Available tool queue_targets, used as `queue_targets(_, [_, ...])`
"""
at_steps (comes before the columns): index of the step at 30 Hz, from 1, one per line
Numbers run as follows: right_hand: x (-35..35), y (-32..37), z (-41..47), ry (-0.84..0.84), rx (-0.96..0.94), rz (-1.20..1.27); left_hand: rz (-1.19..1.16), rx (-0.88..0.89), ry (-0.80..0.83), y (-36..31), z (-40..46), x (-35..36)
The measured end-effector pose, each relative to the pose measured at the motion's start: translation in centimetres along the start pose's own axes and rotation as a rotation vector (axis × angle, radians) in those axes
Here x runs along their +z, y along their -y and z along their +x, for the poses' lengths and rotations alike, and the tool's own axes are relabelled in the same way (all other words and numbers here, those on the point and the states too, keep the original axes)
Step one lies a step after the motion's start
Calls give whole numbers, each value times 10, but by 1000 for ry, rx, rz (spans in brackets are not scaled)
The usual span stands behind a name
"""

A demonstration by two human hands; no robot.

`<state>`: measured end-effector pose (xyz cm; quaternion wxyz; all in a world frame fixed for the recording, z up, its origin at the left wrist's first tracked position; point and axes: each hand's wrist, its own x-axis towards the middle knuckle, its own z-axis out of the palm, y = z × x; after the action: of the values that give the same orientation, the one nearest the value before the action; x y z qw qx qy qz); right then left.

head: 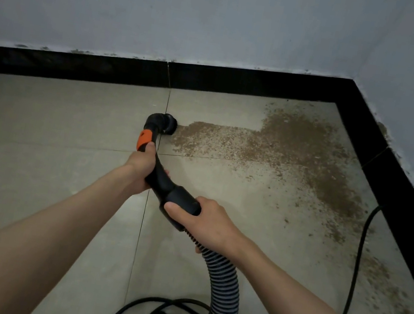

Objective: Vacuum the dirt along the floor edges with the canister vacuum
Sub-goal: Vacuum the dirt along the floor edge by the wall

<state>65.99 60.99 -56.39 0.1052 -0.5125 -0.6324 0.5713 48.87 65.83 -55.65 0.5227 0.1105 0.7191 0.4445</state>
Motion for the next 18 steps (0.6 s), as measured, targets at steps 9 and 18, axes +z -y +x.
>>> queue_targets(9, [-14,-4,-9,-36,-3,60,57,6,43,-4,-4,22])
queue_targets(18, [-24,-17,-3,-81,23,143,100,29,36,-8,0,45])
